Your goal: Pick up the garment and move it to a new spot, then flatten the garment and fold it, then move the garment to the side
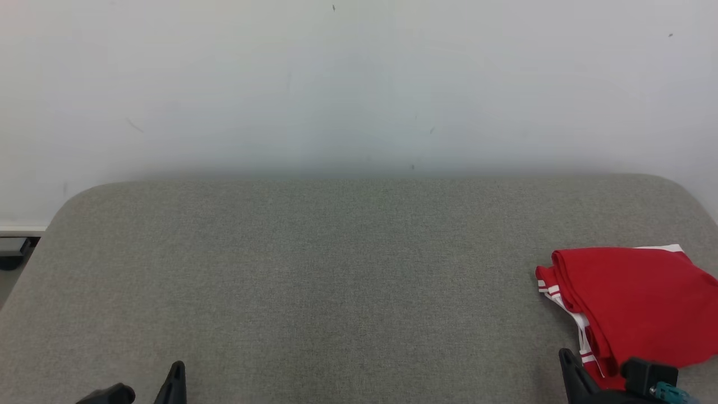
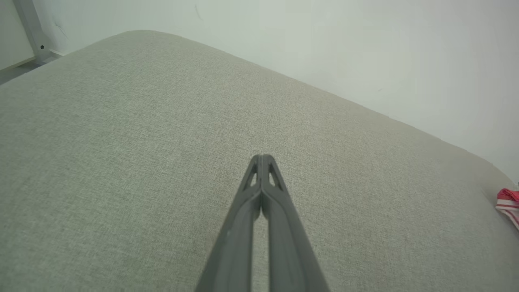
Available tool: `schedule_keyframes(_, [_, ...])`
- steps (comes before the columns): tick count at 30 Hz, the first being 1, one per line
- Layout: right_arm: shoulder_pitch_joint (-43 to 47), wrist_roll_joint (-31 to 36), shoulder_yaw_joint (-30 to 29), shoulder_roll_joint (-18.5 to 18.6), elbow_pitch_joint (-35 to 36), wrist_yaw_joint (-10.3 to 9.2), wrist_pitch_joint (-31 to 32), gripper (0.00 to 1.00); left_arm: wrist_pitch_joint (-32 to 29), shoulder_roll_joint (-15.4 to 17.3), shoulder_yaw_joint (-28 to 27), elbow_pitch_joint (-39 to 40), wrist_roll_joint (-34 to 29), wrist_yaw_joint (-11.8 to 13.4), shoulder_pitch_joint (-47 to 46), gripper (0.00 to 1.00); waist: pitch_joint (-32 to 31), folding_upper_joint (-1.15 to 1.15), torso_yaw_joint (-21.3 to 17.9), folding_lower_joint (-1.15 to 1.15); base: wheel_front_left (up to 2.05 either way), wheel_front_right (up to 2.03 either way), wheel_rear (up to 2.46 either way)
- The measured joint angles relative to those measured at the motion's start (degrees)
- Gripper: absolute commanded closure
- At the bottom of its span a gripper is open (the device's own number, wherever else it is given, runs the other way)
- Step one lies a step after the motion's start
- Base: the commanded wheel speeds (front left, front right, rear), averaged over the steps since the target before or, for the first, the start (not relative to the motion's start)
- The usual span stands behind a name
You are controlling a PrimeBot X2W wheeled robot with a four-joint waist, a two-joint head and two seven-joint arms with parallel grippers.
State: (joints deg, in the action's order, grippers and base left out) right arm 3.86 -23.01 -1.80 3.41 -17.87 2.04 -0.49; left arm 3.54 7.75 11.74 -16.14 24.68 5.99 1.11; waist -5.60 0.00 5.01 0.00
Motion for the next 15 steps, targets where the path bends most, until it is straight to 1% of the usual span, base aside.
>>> schedule_keyframes(7, [-0.98,-5.26,-0.46,-0.02,-0.3,0.34,0.57,1.0,-1.01,-0.34,-1.55,-0.15,5.59,-0.64,-0.2,1.0,0.51,0.0,-0.47,0.0,0.0,0.0,0.0])
schedule_keyframes(12, [-0.99,-9.53,-0.99,-0.07,-0.37,0.53,1.16,1.0,-1.78,-0.57,-2.4,-0.36,9.65,-1.54,-0.29,1.0,0.87,0.0,-0.81,0.0,0.0,0.0,0.0])
schedule_keyframes(13, [-1.19,-11.91,-1.2,-0.09,-0.4,0.77,1.57,1.0,-2.01,-0.69,-3.12,-0.42,11.87,-2.04,-0.4,1.0,1.04,0.0,-0.97,0.0,0.0,0.0,0.0])
schedule_keyframes(15, [-1.87,-13.94,-1.37,-0.12,-0.43,0.99,1.81,1.0,-2.46,-0.78,-3.64,-0.44,13.72,-2.47,-0.45,1.0,1.22,0.0,-1.13,0.0,0.0,0.0,0.0])
